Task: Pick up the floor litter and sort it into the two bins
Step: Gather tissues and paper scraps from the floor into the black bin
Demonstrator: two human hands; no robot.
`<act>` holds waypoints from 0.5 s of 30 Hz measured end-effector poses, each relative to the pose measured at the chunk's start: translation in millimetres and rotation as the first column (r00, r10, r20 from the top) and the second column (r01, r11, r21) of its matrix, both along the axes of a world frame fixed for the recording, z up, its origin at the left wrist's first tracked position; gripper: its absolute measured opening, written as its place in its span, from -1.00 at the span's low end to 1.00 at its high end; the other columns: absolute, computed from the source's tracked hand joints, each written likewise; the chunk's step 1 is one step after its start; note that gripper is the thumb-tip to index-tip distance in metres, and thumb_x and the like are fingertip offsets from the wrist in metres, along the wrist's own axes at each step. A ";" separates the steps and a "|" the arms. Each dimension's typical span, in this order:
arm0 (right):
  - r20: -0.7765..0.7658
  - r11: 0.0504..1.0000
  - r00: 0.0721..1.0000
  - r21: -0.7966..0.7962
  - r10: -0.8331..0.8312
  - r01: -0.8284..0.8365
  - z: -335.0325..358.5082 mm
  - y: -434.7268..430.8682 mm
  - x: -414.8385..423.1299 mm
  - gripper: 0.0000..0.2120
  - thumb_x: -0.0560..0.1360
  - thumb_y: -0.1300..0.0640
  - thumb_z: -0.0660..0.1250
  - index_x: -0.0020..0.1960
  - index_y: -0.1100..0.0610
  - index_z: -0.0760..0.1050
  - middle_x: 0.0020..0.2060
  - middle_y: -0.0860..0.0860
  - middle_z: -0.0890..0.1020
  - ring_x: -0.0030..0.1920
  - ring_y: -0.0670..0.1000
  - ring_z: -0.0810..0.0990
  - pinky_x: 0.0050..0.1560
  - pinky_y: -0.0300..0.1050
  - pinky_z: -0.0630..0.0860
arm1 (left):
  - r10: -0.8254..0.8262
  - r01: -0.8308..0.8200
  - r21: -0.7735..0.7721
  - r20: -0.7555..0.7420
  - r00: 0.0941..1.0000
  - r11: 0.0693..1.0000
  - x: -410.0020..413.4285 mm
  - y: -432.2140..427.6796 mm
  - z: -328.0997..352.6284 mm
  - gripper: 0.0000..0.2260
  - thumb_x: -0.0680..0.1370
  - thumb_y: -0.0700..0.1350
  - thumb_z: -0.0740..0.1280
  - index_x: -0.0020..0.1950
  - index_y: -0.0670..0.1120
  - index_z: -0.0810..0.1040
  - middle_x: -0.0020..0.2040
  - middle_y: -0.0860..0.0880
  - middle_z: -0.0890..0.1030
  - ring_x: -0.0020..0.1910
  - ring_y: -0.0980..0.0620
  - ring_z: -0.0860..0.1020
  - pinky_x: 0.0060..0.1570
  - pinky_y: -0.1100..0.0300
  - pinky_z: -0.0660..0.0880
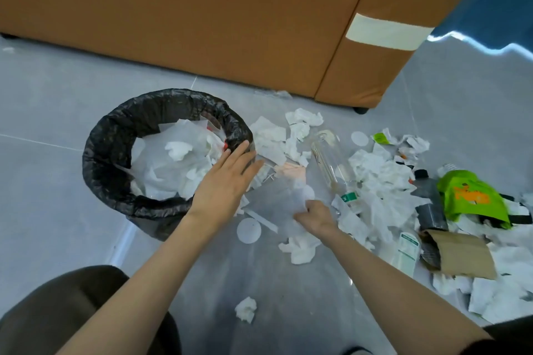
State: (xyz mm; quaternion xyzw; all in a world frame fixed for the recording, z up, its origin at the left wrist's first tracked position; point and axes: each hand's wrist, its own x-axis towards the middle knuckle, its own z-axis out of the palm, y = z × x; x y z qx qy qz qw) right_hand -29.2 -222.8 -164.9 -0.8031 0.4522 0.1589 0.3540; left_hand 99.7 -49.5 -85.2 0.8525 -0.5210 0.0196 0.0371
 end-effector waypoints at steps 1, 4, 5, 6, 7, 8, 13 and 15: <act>0.040 1.000 0.999 -0.005 0.015 -0.014 9.4 -4.6 3.1 -0.80 0.49 0.16 0.27 -0.30 0.12 0.38 -0.30 0.01 0.49 -0.14 0.06 0.49 -0.31 -0.20 0.34 | 0.006 -0.006 0.003 -0.005 1.000 1.000 0.8 1.7 1.5 -0.30 0.19 -0.42 0.49 0.32 -0.13 0.48 0.32 -0.14 0.49 0.40 -0.15 0.36 0.34 -0.06 0.29; 0.124 0.992 0.988 -0.095 0.091 -0.080 44.6 -22.5 16.3 -0.84 0.54 0.16 0.17 -0.20 0.14 0.41 -0.19 0.08 0.50 -0.13 0.09 0.47 -0.18 -0.17 0.32 | 0.007 -0.009 -0.050 -0.053 0.999 0.999 1.0 7.7 5.1 -0.43 0.35 -0.32 0.46 0.34 -0.08 0.45 0.37 -0.09 0.44 0.41 -0.10 0.35 0.38 -0.03 0.20; 0.189 0.989 0.977 -0.132 0.096 -0.072 57.4 -29.1 21.8 -0.87 0.55 0.18 0.16 -0.14 0.15 0.44 -0.17 0.09 0.52 -0.11 0.13 0.50 -0.15 -0.15 0.33 | 0.019 -0.026 -0.096 -0.073 0.997 0.995 0.6 9.9 6.2 -0.51 0.44 -0.27 0.42 0.35 -0.07 0.44 0.39 -0.08 0.42 0.41 -0.09 0.35 0.40 -0.02 0.16; 0.262 0.985 0.961 -0.168 0.087 -0.043 72.1 -34.9 28.3 -0.87 0.55 0.21 0.16 -0.06 0.18 0.47 -0.14 0.12 0.54 -0.07 0.17 0.52 -0.12 -0.12 0.36 | 0.047 -0.062 -0.146 -0.100 0.994 0.987 0.3 12.8 10.5 -0.57 0.51 -0.22 0.36 0.37 -0.06 0.42 0.40 -0.06 0.40 0.41 -0.08 0.35 0.41 -0.01 0.13; 0.334 0.976 0.938 -0.216 0.090 -0.017 86.2 -39.8 34.8 -0.86 0.55 0.23 0.16 0.00 0.20 0.49 -0.12 0.15 0.57 -0.05 0.19 0.54 -0.09 -0.08 0.40 | 0.082 -0.107 -0.196 -0.133 0.988 0.975 0.1 15.6 13.7 -0.61 0.55 -0.18 0.30 0.39 -0.06 0.40 0.42 -0.05 0.38 0.41 -0.06 0.35 0.42 0.01 0.12; 0.410 0.966 0.906 -0.259 0.100 0.011 102.1 -42.4 41.6 -0.85 0.54 0.24 0.15 0.00 0.20 0.50 -0.13 0.18 0.58 -0.06 0.21 0.55 -0.07 -0.04 0.43 | 0.120 -0.160 -0.239 -0.172 0.978 0.958 0.6 18.9 18.1 -0.61 0.58 -0.14 0.26 0.41 -0.06 0.37 0.44 -0.03 0.35 0.42 -0.04 0.33 0.43 0.03 0.11; 0.701 0.924 0.659 -0.381 0.273 0.022 176.2 -18.2 77.1 -0.81 0.55 0.23 0.16 -0.05 0.12 0.55 -0.30 0.09 0.61 -0.29 0.08 0.54 -0.24 -0.04 0.47 | 0.287 -0.400 -0.275 -0.371 0.883 0.874 10.2 36.5 42.0 -0.57 0.60 0.00 0.18 0.46 -0.02 0.28 0.47 0.02 0.28 0.41 0.01 0.30 0.35 0.15 0.28; 0.701 0.881 0.604 -0.473 0.378 -0.003 190.8 5.6 88.9 -0.77 0.56 0.20 0.16 0.03 0.08 0.59 -0.36 0.02 0.60 -0.37 0.00 0.50 -0.31 -0.11 0.37 | 0.363 -0.506 -0.260 -0.445 0.819 0.822 16.5 48.8 48.0 -0.56 0.61 -0.05 0.19 0.48 -0.04 0.25 0.48 0.01 0.25 0.40 -0.01 0.32 0.31 0.17 0.31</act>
